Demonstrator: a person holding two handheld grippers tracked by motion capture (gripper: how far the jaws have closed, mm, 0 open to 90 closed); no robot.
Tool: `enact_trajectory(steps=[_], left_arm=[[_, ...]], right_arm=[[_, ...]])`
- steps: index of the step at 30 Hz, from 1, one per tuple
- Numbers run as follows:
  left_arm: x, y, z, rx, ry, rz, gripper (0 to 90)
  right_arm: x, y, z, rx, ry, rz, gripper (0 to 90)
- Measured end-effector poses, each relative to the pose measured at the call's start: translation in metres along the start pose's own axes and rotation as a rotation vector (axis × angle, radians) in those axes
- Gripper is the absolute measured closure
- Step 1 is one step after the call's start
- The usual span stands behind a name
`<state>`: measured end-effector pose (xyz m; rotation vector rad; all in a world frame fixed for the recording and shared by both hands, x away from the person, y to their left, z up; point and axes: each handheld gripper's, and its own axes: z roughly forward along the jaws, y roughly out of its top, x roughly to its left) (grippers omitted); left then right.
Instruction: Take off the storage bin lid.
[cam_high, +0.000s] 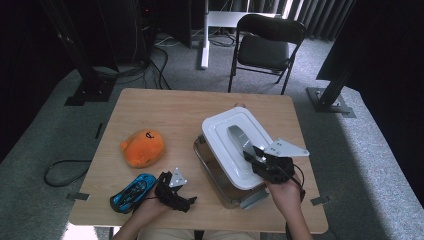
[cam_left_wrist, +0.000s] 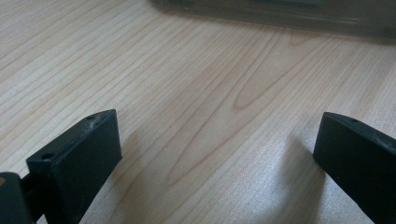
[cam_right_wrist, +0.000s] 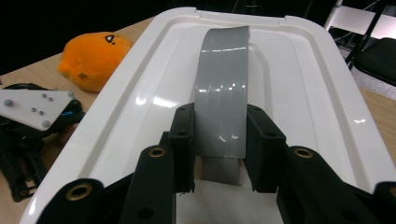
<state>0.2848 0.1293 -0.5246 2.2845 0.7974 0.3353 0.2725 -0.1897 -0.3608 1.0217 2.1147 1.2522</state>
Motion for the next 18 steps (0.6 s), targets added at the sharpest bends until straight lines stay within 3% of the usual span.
enact_trajectory(steps=[18], left_arm=[[0.000,0.000,0.000,-0.002,0.001,-0.001,1.5]], right_arm=[[-0.034,0.003,-0.005,-0.032,-0.088,0.033,67.4]])
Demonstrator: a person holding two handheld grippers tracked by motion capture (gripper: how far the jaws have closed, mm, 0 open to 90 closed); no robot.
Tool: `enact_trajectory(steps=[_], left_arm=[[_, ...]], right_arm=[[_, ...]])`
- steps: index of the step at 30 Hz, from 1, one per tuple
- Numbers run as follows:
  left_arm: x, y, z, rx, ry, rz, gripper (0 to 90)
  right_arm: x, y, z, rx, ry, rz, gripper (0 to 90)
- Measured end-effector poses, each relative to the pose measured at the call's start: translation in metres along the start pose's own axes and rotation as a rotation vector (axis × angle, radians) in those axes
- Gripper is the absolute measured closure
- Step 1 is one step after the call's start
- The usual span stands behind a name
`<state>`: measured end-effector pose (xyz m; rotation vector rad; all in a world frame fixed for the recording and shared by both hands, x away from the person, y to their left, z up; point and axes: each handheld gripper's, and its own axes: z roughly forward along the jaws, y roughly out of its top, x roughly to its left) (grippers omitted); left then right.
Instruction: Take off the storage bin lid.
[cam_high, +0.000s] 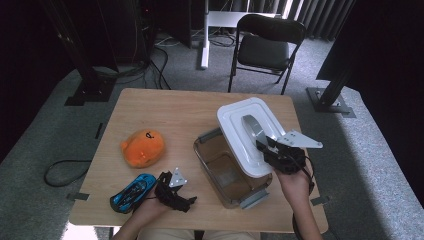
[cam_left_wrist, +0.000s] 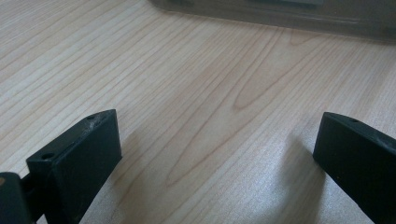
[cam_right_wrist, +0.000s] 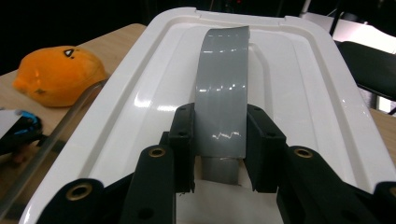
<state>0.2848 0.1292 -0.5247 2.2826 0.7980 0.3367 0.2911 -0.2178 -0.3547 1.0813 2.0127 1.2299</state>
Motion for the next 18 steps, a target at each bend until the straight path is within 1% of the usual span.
enact_trajectory(steps=[2,6,10,17,18], left_arm=[[0.000,0.000,0.000,0.000,0.000,0.000,1.5],[0.000,0.000,0.000,0.000,0.000,0.000,1.5],[0.000,0.000,0.000,0.000,0.000,0.000,1.5],[0.000,0.000,0.000,-0.001,0.001,0.000,1.5],[0.000,0.000,0.000,-0.001,0.001,0.001,1.5]], right_arm=[[-0.003,0.000,0.000,-0.004,-0.008,0.000,67.4],[-0.012,0.001,0.001,-0.006,-0.039,0.006,67.4],[-0.023,-0.001,0.002,-0.013,-0.058,0.028,67.4],[-0.043,-0.007,0.007,-0.003,-0.101,0.053,67.4],[-0.046,-0.008,0.009,0.005,-0.110,0.057,67.4]])
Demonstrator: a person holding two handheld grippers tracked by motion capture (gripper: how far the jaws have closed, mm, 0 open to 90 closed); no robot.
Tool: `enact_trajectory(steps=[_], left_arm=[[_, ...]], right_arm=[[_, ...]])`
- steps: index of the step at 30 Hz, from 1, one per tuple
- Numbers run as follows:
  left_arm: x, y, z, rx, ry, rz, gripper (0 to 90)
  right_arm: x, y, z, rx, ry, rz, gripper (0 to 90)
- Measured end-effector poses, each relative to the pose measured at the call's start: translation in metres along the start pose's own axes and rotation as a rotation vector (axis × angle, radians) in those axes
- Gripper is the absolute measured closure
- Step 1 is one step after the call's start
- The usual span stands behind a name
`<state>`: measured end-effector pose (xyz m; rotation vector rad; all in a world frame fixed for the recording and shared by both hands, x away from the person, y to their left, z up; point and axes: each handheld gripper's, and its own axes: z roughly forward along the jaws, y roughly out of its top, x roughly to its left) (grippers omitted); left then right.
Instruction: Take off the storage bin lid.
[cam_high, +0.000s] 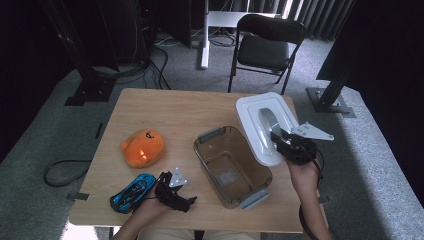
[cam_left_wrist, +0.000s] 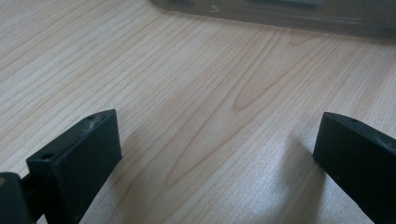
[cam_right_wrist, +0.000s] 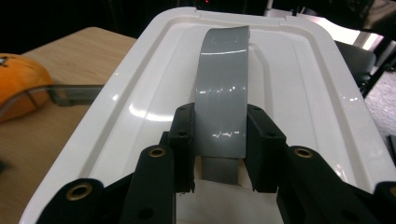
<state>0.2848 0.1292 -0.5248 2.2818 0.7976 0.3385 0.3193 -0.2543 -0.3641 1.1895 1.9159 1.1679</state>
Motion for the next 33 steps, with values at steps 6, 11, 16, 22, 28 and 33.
enact_trajectory(steps=[6,11,16,22,28,33], left_arm=[[0.000,0.000,0.000,0.001,-0.001,0.000,1.5],[0.000,0.000,0.000,0.003,-0.001,0.002,1.5],[0.000,0.000,0.000,0.002,-0.001,0.001,1.5],[0.000,0.000,0.000,0.004,-0.001,0.001,1.5],[0.000,0.000,0.000,0.004,-0.002,0.001,1.5],[0.000,0.000,0.000,0.004,-0.002,0.000,1.5]], right_arm=[[-0.017,-0.009,0.011,0.027,-0.041,0.026,67.4],[-0.030,-0.020,0.021,0.054,-0.070,0.053,67.4],[-0.039,-0.032,0.033,0.074,-0.097,0.067,67.4],[-0.048,-0.049,0.049,0.101,-0.114,0.090,67.3],[-0.051,-0.068,0.061,0.119,-0.107,0.111,67.3],[-0.053,-0.081,0.073,0.154,-0.105,0.125,67.3]])
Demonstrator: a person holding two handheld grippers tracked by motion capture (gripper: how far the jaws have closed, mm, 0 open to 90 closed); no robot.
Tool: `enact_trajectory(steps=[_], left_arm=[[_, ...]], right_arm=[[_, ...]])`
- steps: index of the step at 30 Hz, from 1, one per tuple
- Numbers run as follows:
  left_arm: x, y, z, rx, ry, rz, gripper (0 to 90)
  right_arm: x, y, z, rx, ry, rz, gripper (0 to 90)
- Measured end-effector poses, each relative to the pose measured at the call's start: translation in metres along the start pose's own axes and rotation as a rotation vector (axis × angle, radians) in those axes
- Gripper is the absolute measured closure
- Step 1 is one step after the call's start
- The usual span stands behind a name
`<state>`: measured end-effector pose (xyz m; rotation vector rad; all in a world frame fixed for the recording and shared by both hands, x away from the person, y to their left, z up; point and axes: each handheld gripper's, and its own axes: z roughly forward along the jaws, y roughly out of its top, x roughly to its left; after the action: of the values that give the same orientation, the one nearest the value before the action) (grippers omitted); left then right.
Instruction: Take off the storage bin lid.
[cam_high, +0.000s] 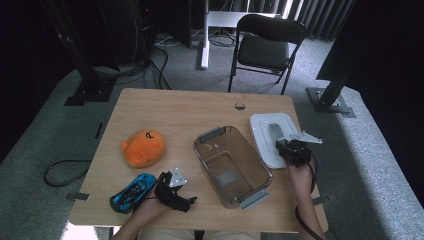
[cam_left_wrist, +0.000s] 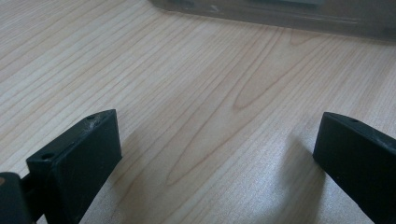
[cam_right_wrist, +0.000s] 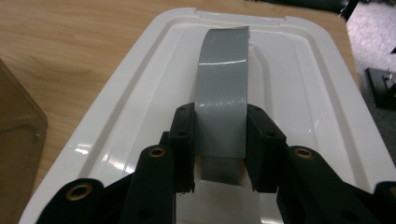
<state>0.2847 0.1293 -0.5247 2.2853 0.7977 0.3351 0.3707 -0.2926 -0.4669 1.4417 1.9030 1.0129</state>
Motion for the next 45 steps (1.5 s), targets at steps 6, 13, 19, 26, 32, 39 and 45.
enact_trajectory(steps=[6,13,19,26,32,39,45], left_arm=[[0.000,0.000,0.000,0.000,0.000,0.000,1.5],[0.000,0.000,0.000,0.000,0.000,0.000,1.5],[0.000,0.000,0.000,0.000,0.000,0.000,1.5],[0.000,0.000,0.000,0.000,0.000,0.000,1.5],[0.000,0.000,0.000,0.001,0.008,-0.008,1.5],[0.000,0.002,0.000,0.008,0.018,-0.018,1.5],[-0.004,0.011,0.001,0.034,0.020,-0.030,1.5]], right_arm=[[-0.002,-0.011,0.014,0.033,-0.004,0.005,67.3],[-0.004,-0.026,0.027,0.061,0.000,0.013,67.3],[-0.002,-0.036,0.036,0.077,0.000,0.012,67.2],[-0.004,-0.034,0.032,0.074,0.030,0.039,41.9],[-0.004,-0.033,0.021,0.059,0.047,0.037,17.6],[-0.005,-0.030,0.002,-0.032,0.068,0.035,12.6],[0.000,-0.031,-0.010,-0.078,0.087,0.016,12.6]])
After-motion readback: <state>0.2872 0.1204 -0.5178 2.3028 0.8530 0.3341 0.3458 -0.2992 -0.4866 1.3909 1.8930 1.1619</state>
